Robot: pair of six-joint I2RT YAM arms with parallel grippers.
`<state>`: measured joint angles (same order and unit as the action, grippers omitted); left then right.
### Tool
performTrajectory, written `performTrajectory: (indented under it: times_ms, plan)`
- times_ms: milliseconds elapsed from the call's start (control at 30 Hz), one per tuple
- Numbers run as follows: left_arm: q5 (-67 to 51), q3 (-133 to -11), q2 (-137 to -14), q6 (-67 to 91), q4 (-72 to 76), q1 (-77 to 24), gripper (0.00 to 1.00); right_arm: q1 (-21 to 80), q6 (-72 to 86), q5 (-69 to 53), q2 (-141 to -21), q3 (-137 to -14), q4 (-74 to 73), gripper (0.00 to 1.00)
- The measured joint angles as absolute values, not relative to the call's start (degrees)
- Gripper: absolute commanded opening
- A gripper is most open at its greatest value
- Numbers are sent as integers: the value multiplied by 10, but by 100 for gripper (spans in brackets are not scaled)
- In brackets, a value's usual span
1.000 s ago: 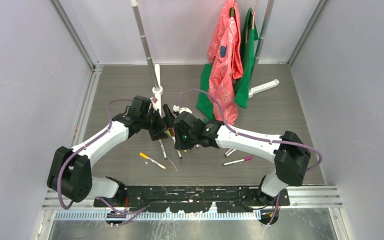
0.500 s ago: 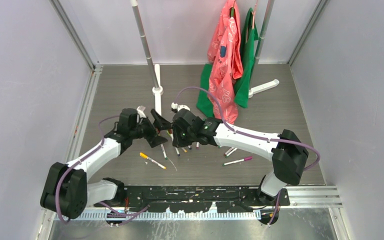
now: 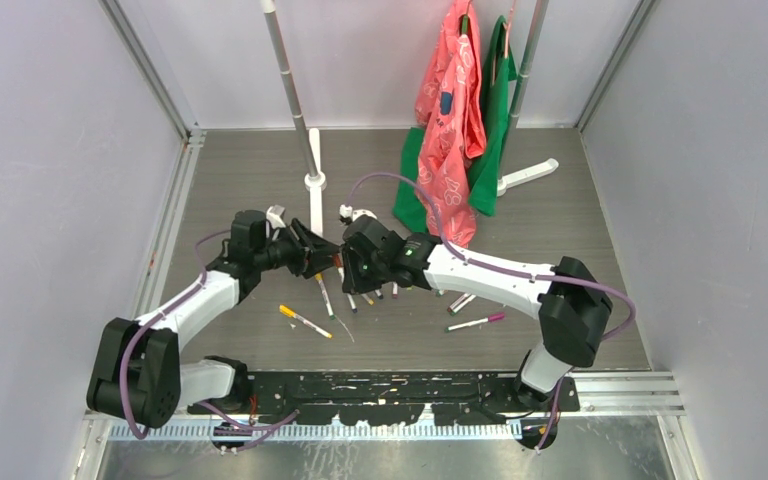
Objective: Open the pen caps
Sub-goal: Open the pen cap from the pen.
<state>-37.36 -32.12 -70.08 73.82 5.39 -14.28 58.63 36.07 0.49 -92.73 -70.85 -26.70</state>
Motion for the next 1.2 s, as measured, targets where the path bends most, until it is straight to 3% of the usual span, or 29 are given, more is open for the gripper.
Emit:
performTrajectory:
  times_ms: [333, 533, 600, 667, 700, 1200]
  plan:
    - [-373, -350, -714, 675, -34, -144, 34, 586, 361, -16, -949, -728, -270, 1]
    - [-372, -360, -724, 649, -63, -146, 17, 586, 361, -22, -949, -731, -271, 1]
    - [-369, -362, -725, 639, -73, -146, 16, 586, 361, -23, -949, -731, -272, 1]
    - [-365, -365, -727, 633, -83, -147, 10, 586, 361, -26, -949, -731, -272, 1]
    - [-364, -367, -728, 630, -86, -147, 1, 586, 361, -27, -949, -731, -272, 1]
    - [-320, -405, -728, 606, -150, -154, 0, 582, 359, -40, -949, -727, -261, 1]
